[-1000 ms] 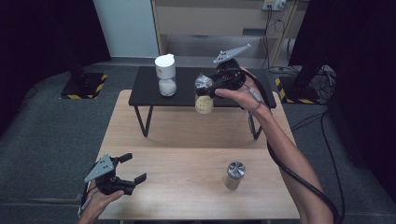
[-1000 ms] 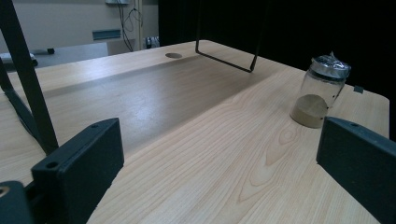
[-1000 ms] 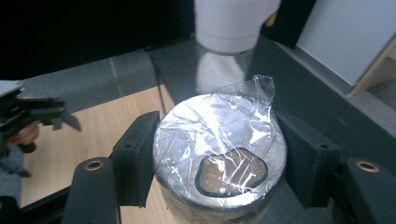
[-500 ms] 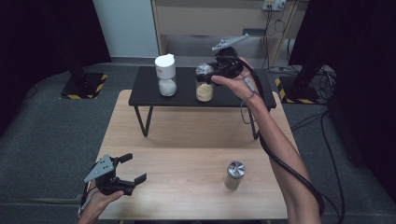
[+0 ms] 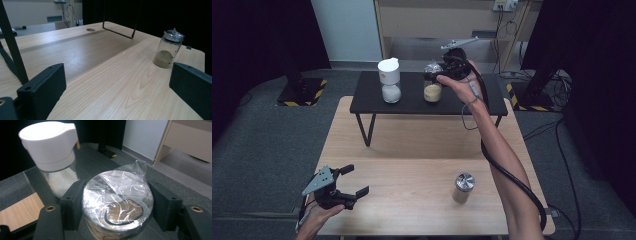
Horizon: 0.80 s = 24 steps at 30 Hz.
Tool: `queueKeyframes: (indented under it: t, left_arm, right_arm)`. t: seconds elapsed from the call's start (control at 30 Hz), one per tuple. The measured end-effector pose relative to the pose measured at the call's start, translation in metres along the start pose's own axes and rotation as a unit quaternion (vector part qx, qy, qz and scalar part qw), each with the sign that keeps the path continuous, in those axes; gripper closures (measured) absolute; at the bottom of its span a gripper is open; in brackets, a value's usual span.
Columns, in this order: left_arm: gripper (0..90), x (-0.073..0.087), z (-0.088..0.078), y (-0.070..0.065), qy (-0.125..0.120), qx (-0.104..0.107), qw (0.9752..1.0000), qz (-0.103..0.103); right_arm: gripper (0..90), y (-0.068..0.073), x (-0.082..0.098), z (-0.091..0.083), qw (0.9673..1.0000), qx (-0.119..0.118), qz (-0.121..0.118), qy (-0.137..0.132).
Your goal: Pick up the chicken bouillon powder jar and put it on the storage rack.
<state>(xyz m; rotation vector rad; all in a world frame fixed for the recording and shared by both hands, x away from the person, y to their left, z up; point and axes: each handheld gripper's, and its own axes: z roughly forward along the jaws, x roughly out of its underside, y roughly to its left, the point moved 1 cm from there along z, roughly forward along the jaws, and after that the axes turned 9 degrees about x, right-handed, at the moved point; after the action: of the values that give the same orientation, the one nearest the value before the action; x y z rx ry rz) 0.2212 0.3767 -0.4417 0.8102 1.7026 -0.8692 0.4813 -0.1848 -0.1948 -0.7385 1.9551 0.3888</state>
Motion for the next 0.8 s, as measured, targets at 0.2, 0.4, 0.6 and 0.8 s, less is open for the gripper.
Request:
queueKeyframes:
  t: [0.2,0.4,0.6,0.8]
  left_arm:
    - [0.0,0.000,0.000,0.000,-0.001,0.000,1.0000,-0.001]
    - [0.0,0.000,0.000,0.000,0.000,0.000,1.0000,-0.001]
    - [0.0,0.000,0.000,0.000,0.000,0.000,1.0000,-0.001]
    - [0.0,0.000,0.000,0.000,0.000,0.000,1.0000,0.000]
  right_arm:
    - [35.1,-0.002,0.001,0.003,1.0000,0.001,0.004,0.004]
    - [35.1,-0.002,0.004,0.006,1.0000,-0.002,0.007,0.004]
    - [35.2,-0.001,0.003,0.010,0.9999,-0.003,0.005,0.011]
    - [35.1,-0.002,0.005,0.011,0.9999,-0.004,0.008,0.008]
